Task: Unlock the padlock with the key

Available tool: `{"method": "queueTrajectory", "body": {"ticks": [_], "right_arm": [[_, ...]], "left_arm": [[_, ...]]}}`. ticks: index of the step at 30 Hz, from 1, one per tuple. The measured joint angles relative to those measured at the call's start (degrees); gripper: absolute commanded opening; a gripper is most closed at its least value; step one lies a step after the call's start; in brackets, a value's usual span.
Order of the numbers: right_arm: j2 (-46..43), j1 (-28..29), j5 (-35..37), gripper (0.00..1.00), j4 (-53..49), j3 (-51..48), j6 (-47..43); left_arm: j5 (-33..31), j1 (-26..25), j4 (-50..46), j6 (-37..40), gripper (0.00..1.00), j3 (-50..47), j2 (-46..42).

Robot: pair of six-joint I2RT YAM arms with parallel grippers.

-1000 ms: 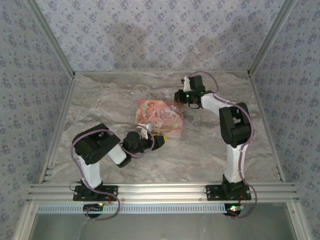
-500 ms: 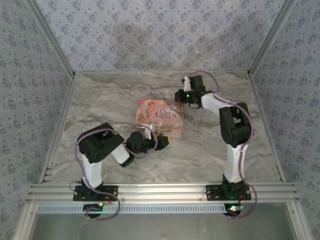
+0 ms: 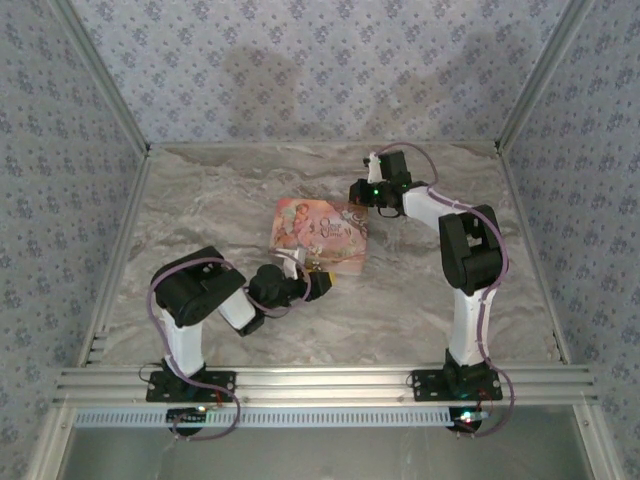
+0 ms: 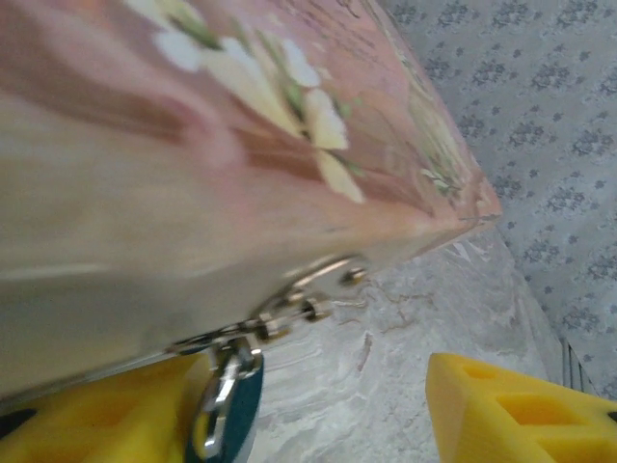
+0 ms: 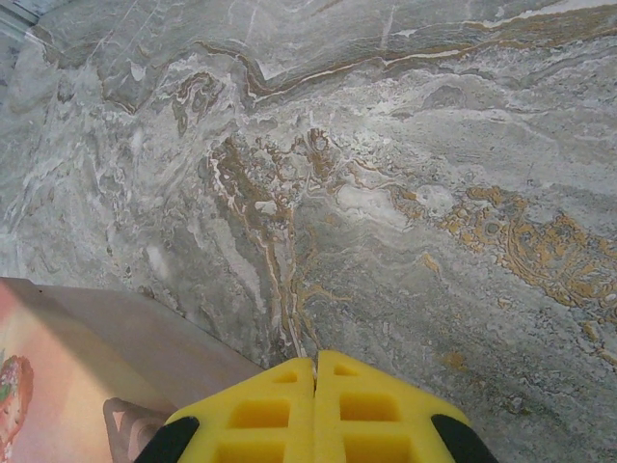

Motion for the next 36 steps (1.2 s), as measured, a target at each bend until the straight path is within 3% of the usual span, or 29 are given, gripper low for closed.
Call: {"method": "queueTrajectory", "body": {"ticks": [17,23,27,30,36], "right_arm": [[-0.1,0.0,-0.2,0.00,0.8,-0.4,0.4],[-0.1,0.0,-0.3,0.00,0.8,-0.4,0.4],[-0.1,0.0,-0.4,0.00,0.8,-0.4,0.4],[-0.1,0.0,-0.4,0.00,0.8,-0.4,0.4],[-0.1,0.0,-0.3,0.00,0.9,-0.4,0.4]], "left_arm": [[0.5,2.1,0.0,-0.9,0.31,-1.6,-0.7],[1.4,2.8,0.0,-1.1,0.25,-1.3,-0.7],[1.6,3.2,0.1,-1.2,0.26,-1.2,-0.7],[1.9,3.4,0.2,-1.4,0.43,-1.2,-0.7],[2.8,3.5,-0.1,-2.0,0.48,-0.2,-0.3]]}}
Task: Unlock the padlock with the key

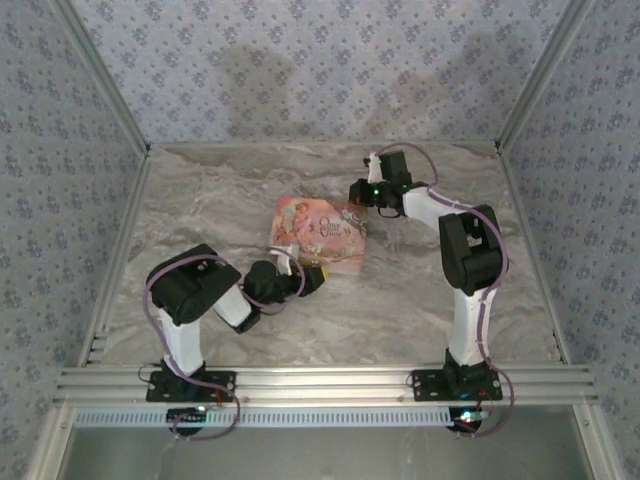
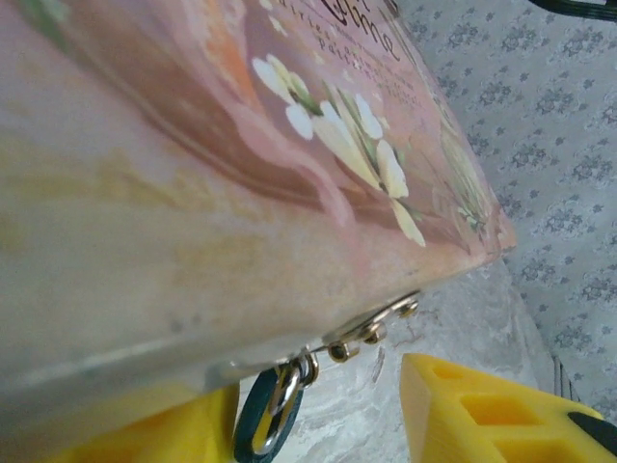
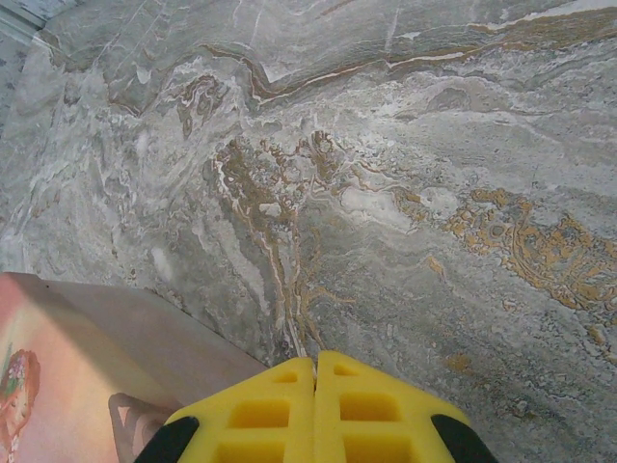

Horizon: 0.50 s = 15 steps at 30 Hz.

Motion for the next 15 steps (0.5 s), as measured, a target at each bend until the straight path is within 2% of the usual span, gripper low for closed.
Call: {"method": "queueTrajectory", "body": {"ticks": [6,11,15], "right_arm": [[0.0,-0.6,1.0,0.00,0.4,0.0,0.0],[0.0,-0.7,1.0,0.00,0.4,0.0,0.0],[0.0,-0.8,1.0,0.00,0.4,0.0,0.0]], "left_arm": [[0.7,-0.2,0.6,-0.3,0.48,1.8,1.6],[0.7,-0.3,1.1,-0.5,0.54,1.9,1.9],[1.1,-0.8,1.6,-0.9,0.49,2.2,2.4]]}}
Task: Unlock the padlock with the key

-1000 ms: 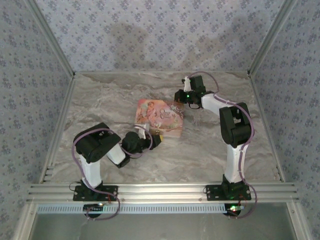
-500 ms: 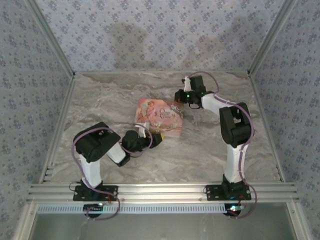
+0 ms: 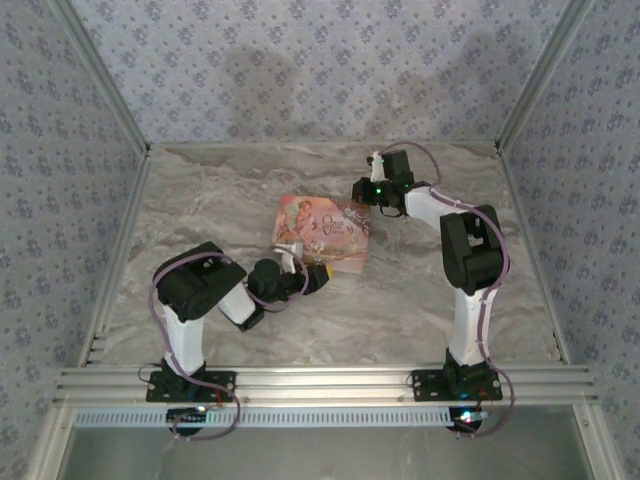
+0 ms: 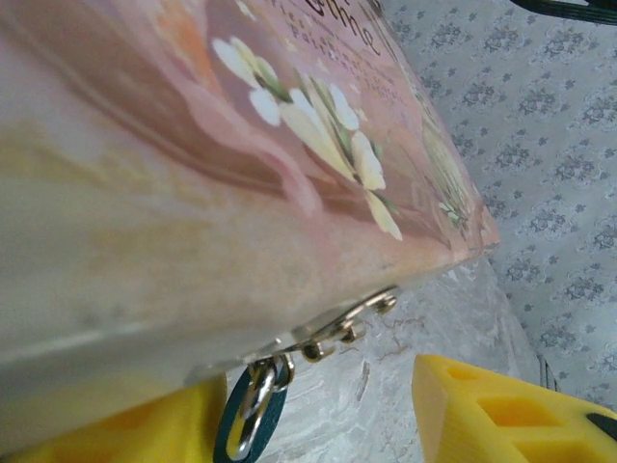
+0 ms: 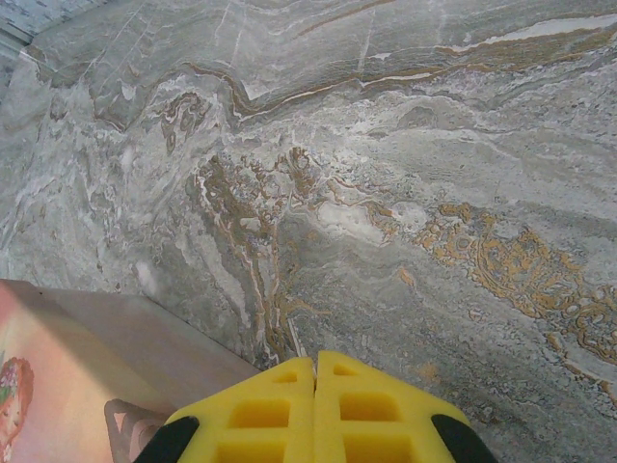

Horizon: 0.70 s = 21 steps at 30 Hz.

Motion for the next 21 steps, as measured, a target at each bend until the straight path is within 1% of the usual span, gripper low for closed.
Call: {"method": "queueTrajectory", "body": {"ticks": [9,13,21], "right_arm": [[0.0,0.0,-0.2,0.00,0.0,0.0,0.0],[0.0,0.0,-0.3,0.00,-0.1,0.0,0.0],[0.0,0.2,-1.2,0.00,-0.3,0.0,0.2]], "left_arm": [[-0.3,-1.0,0.3,-0.7,0.45,0.3,0.3],[-1.4,-1.1,0.3,-0.7,0.45,0.3,0.3],[-3.9,-1.0,1.6,-0.7,0.40,-1.5,0.3]]}}
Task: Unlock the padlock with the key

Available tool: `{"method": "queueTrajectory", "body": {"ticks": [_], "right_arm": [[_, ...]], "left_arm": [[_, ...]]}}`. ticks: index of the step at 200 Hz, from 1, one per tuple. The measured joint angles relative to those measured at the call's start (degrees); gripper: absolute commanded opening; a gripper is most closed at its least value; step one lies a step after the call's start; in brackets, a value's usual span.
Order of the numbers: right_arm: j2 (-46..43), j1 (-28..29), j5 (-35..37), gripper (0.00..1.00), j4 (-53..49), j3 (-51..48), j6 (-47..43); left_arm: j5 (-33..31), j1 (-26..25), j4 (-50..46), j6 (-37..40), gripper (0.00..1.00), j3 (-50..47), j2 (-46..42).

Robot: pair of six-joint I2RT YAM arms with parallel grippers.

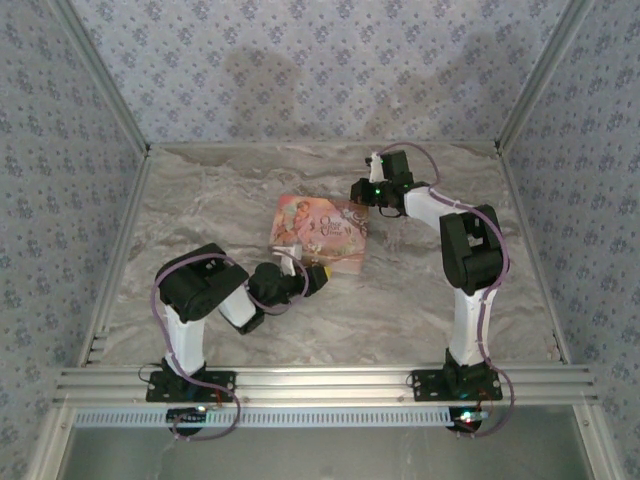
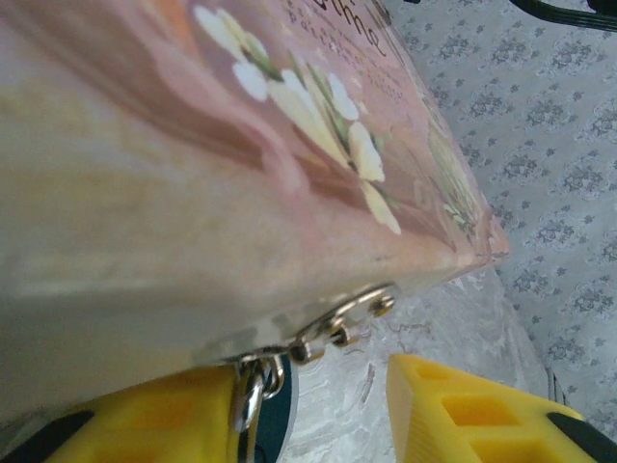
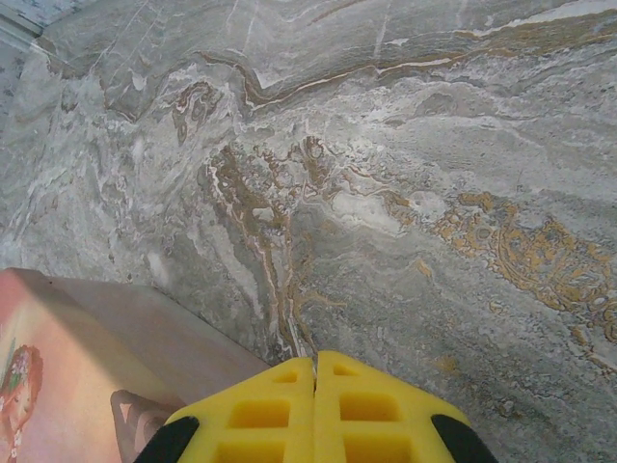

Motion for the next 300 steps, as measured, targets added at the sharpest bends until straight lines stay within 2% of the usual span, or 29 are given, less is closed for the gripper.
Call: {"method": "queueTrajectory", "body": {"ticks": [33,62,101,128,186,216,263,300], "right_arm": [[0.0,0.0,-0.2,0.00,-0.1,0.0,0.2],[0.0,0.1,-0.3,0.00,-0.1,0.0,0.6],[0.0,0.2,-0.4,0.00,0.0,0.0,0.8],[0.0,0.2,-0.5,0.00,0.0,-0.1,0.9],[0.0,0.2,-0.5,0.00,0.1,-0.1,0.9],[0.0,0.2,-0.5,0.00,0.0,-0.1,0.8],[0.0,0.0,-0.8,0.00,-0.3,-0.1,0.8],[0.0,-0.2,-1.0,0.00,-1.8,0.5,0.4]], "left_arm": [[-0.3,0.3,0.8,0.0,0.41,-1.4,-0.2],[-0.5,0.8,0.8,0.3,0.34,-2.1,-0.7],[-0.4,0.9,0.9,0.4,0.30,-2.2,-0.7],[-0.4,1.4,0.8,0.4,0.21,-2.1,-0.7],[0.3,2.3,0.7,0.8,0.09,-2.1,-0.7],[1.8,2.9,-0.9,0.8,0.07,-2.1,-1.7],[7.2,5.3,-13.5,1.1,0.06,-0.7,-8.0],[11.6,6.8,-33.2,4.3,0.06,4.1,-14.7]]}}
